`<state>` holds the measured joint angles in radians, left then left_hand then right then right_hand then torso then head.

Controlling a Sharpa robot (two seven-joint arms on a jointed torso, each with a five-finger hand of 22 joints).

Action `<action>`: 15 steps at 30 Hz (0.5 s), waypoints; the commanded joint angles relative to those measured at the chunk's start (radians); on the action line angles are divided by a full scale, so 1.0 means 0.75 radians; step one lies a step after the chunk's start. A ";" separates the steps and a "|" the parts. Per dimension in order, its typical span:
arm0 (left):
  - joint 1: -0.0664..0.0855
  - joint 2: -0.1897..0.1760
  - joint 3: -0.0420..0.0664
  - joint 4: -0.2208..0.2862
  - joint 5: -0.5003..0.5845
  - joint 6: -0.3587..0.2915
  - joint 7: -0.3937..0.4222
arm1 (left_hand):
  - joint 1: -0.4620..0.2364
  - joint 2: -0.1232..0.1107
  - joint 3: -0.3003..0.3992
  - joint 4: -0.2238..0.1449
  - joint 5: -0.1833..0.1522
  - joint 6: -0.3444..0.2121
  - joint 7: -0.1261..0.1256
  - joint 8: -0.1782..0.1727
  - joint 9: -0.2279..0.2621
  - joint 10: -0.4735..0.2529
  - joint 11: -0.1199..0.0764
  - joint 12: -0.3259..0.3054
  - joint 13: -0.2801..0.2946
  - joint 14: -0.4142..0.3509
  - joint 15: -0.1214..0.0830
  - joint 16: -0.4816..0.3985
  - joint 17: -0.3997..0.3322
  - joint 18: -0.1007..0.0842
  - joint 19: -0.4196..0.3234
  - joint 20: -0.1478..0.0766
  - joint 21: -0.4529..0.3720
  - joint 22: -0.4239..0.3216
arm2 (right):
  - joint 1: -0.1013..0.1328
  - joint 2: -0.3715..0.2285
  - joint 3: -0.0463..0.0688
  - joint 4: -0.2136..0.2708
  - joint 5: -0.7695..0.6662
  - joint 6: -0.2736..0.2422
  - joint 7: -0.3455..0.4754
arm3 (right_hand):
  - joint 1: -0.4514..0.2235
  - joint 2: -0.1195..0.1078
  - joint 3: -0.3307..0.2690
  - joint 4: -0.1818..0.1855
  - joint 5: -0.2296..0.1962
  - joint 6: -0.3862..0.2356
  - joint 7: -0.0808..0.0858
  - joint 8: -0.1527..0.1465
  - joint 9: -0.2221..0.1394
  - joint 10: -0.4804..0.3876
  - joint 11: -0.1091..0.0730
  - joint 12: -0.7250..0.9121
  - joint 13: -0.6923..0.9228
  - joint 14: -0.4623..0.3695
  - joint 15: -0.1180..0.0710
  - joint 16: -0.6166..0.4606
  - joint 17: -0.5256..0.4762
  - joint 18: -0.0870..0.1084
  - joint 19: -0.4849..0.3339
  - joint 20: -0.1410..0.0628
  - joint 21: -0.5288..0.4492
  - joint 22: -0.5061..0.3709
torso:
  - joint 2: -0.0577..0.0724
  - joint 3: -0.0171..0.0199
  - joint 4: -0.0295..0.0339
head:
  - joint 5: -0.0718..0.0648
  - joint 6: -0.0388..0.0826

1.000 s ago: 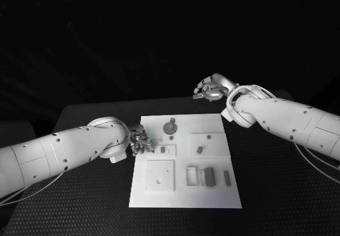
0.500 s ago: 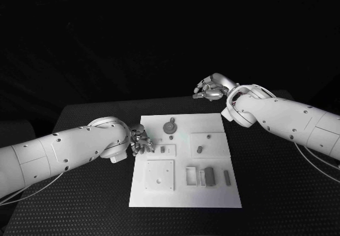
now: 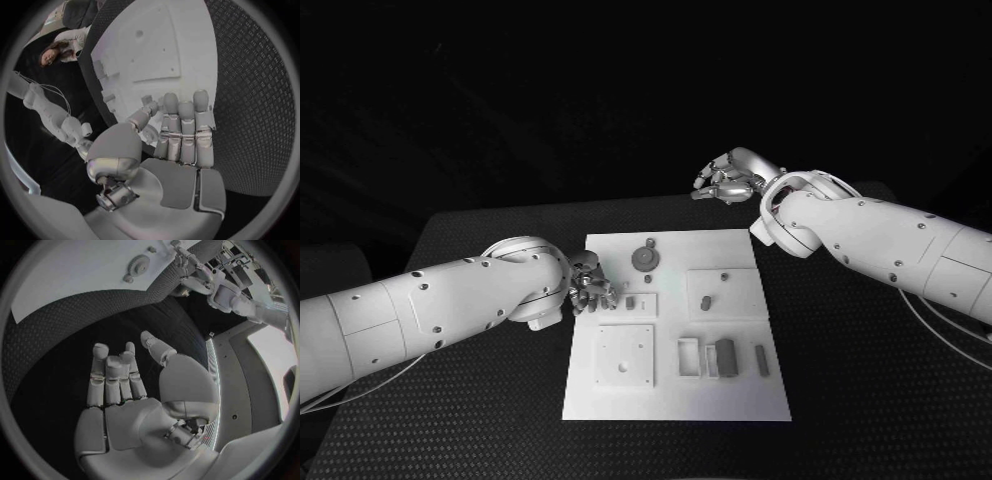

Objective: Assemble the parts on the task board

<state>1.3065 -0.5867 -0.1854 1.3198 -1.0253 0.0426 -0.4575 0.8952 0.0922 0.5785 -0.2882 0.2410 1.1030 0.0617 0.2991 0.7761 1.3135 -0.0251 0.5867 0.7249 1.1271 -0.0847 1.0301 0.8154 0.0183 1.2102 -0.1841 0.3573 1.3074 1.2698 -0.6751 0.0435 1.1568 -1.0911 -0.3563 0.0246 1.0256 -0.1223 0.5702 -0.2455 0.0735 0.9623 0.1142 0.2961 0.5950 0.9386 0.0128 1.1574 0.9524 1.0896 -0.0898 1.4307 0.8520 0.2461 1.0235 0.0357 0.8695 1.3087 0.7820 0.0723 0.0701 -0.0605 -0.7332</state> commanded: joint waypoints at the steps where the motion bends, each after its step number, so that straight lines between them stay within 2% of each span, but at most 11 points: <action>1: -0.004 0.011 -0.003 0.014 -0.037 -0.006 -0.006 | 0.015 0.006 0.011 0.000 0.027 0.010 -0.012 -0.001 0.016 0.033 -0.040 0.007 0.003 0.008 -0.010 0.008 -0.002 0.020 0.005 -0.007 0.008 0.033 | -0.001 0.001 0.001 0.002 -0.003 0.016 0.014 | -0.005 0.006 -0.004 -0.001 0.008 0.003 0.011 -0.007 -0.001 -0.012 0.002 0.005 -0.002 -0.008 0.000 0.000 -0.002 0.021 -0.008 0.002 -0.009 0.020 | 0.000 0.0001 0.0003 | -0.001 -0.001; 10: -0.004 0.019 -0.004 0.018 -0.066 0.001 -0.021 | 0.005 0.002 0.010 0.003 0.024 0.006 -0.011 -0.013 0.011 0.038 -0.040 0.015 0.005 0.014 -0.013 0.014 -0.006 0.021 0.010 -0.009 0.016 0.032 | -0.001 0.000 0.001 0.003 -0.003 0.016 0.014 | -0.004 0.006 -0.004 -0.001 0.008 0.003 0.011 -0.007 -0.001 -0.012 0.002 0.005 -0.002 -0.008 0.000 0.000 -0.002 0.021 -0.008 0.002 -0.009 0.020 | 0.000 0.0001 -0.0001 | -0.002 -0.001; 12: -0.004 0.017 -0.004 0.020 -0.087 0.002 -0.025 | 0.007 0.001 0.017 -0.001 0.056 0.014 -0.012 -0.016 0.006 0.038 -0.041 0.020 0.007 0.016 -0.015 0.019 -0.009 0.021 0.010 -0.011 0.021 0.032 | -0.001 -0.001 0.001 0.003 -0.003 0.017 0.014 | -0.004 0.006 -0.004 -0.001 0.008 0.003 0.011 -0.007 -0.001 -0.012 0.002 0.005 -0.002 -0.008 0.000 0.000 -0.002 0.021 -0.008 0.002 -0.009 0.020 | 0.000 0.0005 -0.0005 | -0.003 -0.001; 15: -0.004 0.013 -0.005 0.021 -0.087 0.001 -0.032 | 0.007 0.000 0.017 -0.001 0.060 0.017 -0.013 -0.016 0.005 0.038 -0.042 0.022 0.007 0.016 -0.015 0.020 -0.010 0.021 0.010 -0.011 0.023 0.033 | -0.001 -0.001 0.001 0.003 -0.003 0.016 0.014 | -0.004 0.006 -0.004 -0.001 0.008 0.003 0.011 -0.007 -0.001 -0.012 0.002 0.005 -0.002 -0.008 0.000 0.000 -0.003 0.021 -0.008 0.002 -0.009 0.020 | 0.000 -0.0001 0.0001 | -0.003 -0.001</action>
<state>1.3055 -0.5765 -0.1865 1.3351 -1.0624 0.0410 -0.4657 0.8947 0.0918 0.5785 -0.2882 0.2631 1.1048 0.0598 0.2889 0.7763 1.3141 -0.0254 0.5986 0.7293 1.1325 -0.0894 1.0410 0.8092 0.0180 1.2140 -0.1878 0.3682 1.3073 1.2697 -0.6758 0.0435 1.1576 -1.0911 -0.3556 0.0247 1.0257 -0.1223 0.5702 -0.2455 0.0735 0.9670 0.1160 0.2961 0.5950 0.9386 0.0128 1.1573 0.9524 1.0900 -0.0895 1.4307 0.8512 0.2463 1.0236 0.0357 0.8656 1.3087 0.7820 0.0722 0.0697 -0.0624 -0.7340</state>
